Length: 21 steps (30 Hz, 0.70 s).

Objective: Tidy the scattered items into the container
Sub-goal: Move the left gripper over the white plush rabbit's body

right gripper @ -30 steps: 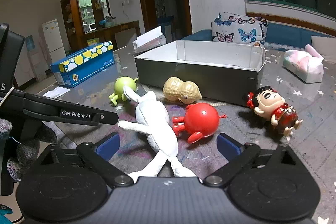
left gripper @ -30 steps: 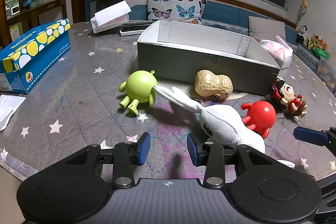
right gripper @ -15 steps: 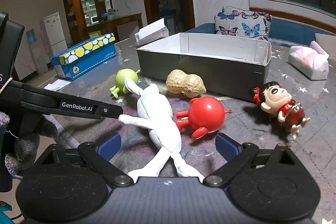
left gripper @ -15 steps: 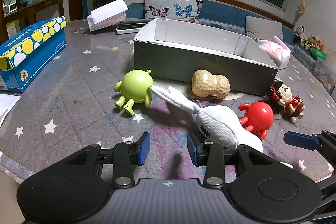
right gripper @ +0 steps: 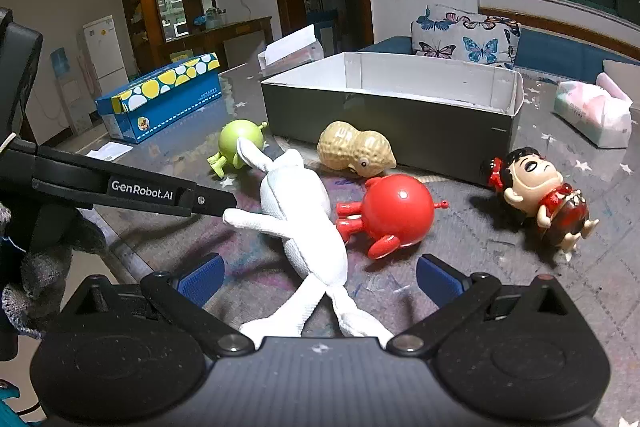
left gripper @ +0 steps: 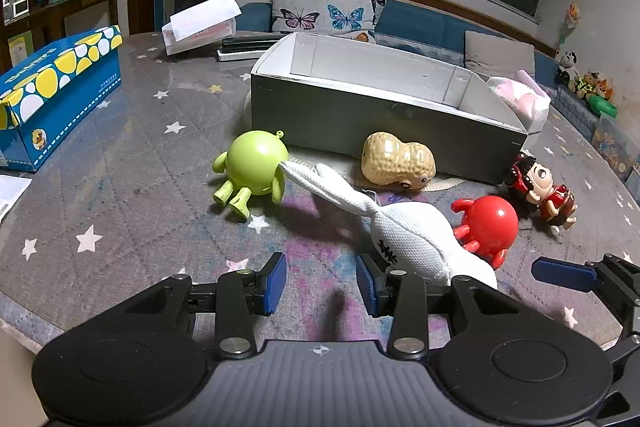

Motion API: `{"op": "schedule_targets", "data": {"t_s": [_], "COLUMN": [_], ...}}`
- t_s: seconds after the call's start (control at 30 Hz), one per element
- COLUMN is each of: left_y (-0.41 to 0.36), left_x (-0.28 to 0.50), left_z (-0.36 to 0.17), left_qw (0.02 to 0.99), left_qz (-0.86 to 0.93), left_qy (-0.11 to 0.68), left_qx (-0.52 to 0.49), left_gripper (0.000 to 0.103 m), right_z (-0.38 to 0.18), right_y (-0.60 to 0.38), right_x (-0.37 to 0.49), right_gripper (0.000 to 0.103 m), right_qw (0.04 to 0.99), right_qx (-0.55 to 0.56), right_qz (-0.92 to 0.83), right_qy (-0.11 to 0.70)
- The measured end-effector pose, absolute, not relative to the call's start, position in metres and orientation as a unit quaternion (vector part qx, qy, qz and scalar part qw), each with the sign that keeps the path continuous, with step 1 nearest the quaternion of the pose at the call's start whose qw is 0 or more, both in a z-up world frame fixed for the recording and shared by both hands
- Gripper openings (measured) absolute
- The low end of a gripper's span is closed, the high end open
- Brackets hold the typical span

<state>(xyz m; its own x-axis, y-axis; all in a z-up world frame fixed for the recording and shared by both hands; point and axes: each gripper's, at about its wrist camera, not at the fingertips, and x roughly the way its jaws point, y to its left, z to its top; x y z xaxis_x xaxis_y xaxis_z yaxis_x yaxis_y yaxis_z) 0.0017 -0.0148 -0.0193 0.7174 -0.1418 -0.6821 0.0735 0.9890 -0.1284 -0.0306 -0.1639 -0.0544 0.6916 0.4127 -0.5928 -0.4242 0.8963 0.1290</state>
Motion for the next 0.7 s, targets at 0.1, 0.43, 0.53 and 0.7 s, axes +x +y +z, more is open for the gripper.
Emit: {"op": "schedule_targets", "data": {"t_s": [0.1,0.43,0.53,0.7], "left_y": [-0.0148,-0.0159,-0.016,-0.0143], "left_x": [0.0018,0.0049,0.0065,0.0091], "left_z": [-0.0193,-0.0206,-0.0208,-0.0185], "left_qw": [0.925,0.924,0.923,0.921], "left_qz": [-0.058,-0.061,-0.064,-0.072], "left_qy": [0.372,0.375,0.377,0.378], "left_qx": [-0.047,-0.05,-0.052,-0.058], "left_gripper": [0.041,0.041,0.041,0.041], "right_z": [-0.0557,-0.0586,-0.0596,-0.0603], "right_y": [-0.1632,-0.1602,-0.1592,-0.1559], "right_x": [-0.0296,-0.0274,-0.0265,-0.026], "right_gripper": [0.103,0.103,0.103,0.102], "right_qw": [0.919,0.915,0.914,0.911], "right_qx": [-0.011,-0.014,-0.015,-0.022], "right_qz": [0.228,0.231,0.234,0.241], "right_qy": [0.322,0.329,0.331,0.333]}}
